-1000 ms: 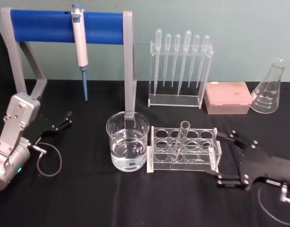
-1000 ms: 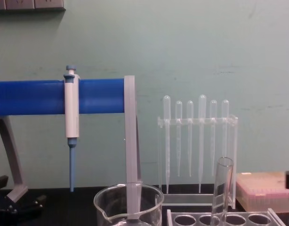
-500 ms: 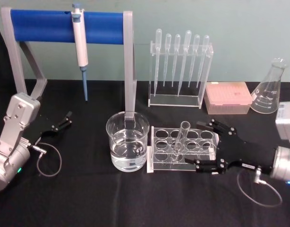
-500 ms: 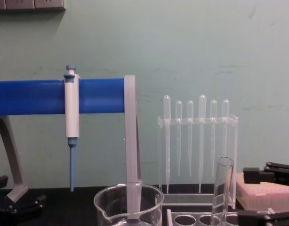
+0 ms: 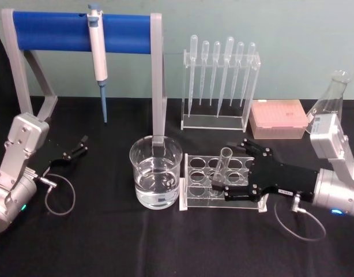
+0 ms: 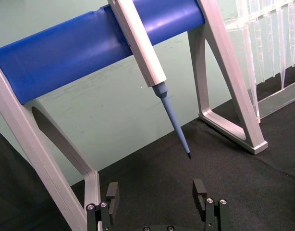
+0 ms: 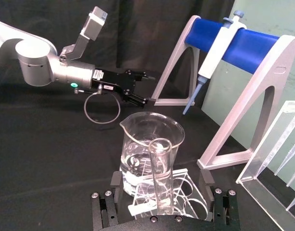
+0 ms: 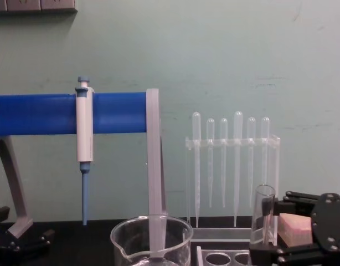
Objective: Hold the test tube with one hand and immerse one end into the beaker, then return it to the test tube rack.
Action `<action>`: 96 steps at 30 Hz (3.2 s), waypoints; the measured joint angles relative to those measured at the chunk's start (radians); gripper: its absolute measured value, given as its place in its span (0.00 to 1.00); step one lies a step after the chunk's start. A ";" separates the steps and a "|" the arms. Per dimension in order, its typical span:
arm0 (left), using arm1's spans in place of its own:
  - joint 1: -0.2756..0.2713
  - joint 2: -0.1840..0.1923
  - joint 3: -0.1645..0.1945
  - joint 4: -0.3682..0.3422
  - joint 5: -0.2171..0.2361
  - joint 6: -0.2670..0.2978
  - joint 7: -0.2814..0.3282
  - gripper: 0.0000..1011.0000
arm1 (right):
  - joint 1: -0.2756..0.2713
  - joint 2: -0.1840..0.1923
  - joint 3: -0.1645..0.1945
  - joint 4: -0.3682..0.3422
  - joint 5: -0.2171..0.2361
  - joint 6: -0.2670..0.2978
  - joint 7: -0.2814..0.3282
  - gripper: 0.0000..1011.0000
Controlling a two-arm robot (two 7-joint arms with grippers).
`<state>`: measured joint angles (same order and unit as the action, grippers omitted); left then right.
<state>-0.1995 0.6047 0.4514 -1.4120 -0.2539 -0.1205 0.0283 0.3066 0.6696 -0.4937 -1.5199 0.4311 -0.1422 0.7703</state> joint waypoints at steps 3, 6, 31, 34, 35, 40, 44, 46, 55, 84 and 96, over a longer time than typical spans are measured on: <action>0.000 0.000 0.000 0.000 0.000 0.000 0.000 0.99 | 0.011 -0.010 -0.005 0.010 0.001 0.004 0.000 0.99; 0.000 0.000 0.000 0.000 0.000 0.000 0.000 0.99 | 0.018 -0.017 -0.008 0.016 0.005 0.008 0.000 0.99; 0.000 0.000 0.000 0.000 0.000 0.000 0.000 0.99 | 0.029 -0.032 -0.016 0.028 0.012 0.009 0.001 0.78; 0.000 0.000 0.000 0.000 0.000 0.000 0.000 0.99 | 0.029 -0.032 -0.015 0.028 0.012 0.009 0.001 0.69; 0.000 0.000 0.000 0.000 0.000 0.000 0.000 0.99 | 0.029 -0.032 -0.015 0.028 0.012 0.009 0.001 0.67; 0.000 0.000 0.000 0.000 0.000 0.000 0.000 0.99 | 0.029 -0.031 -0.015 0.027 0.012 0.009 0.001 0.49; 0.000 0.000 0.000 0.000 0.000 0.000 0.000 0.99 | 0.029 -0.031 -0.015 0.027 0.012 0.009 0.001 0.37; 0.000 0.000 0.000 0.000 0.000 0.000 0.000 0.99 | 0.029 -0.031 -0.015 0.027 0.012 0.009 0.001 0.31; 0.000 0.000 0.000 0.000 0.000 0.000 0.000 0.99 | 0.029 -0.031 -0.015 0.027 0.012 0.009 0.001 0.22; 0.000 0.000 0.000 0.000 0.000 0.000 0.000 0.99 | 0.066 0.050 0.059 -0.191 0.184 0.151 0.006 0.22; 0.000 0.000 0.000 0.000 0.000 0.000 0.000 0.99 | 0.113 0.080 0.049 -0.244 0.236 0.231 -0.012 0.22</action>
<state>-0.1995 0.6046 0.4514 -1.4120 -0.2539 -0.1205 0.0283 0.4194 0.7496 -0.4444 -1.7638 0.6669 0.0892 0.7579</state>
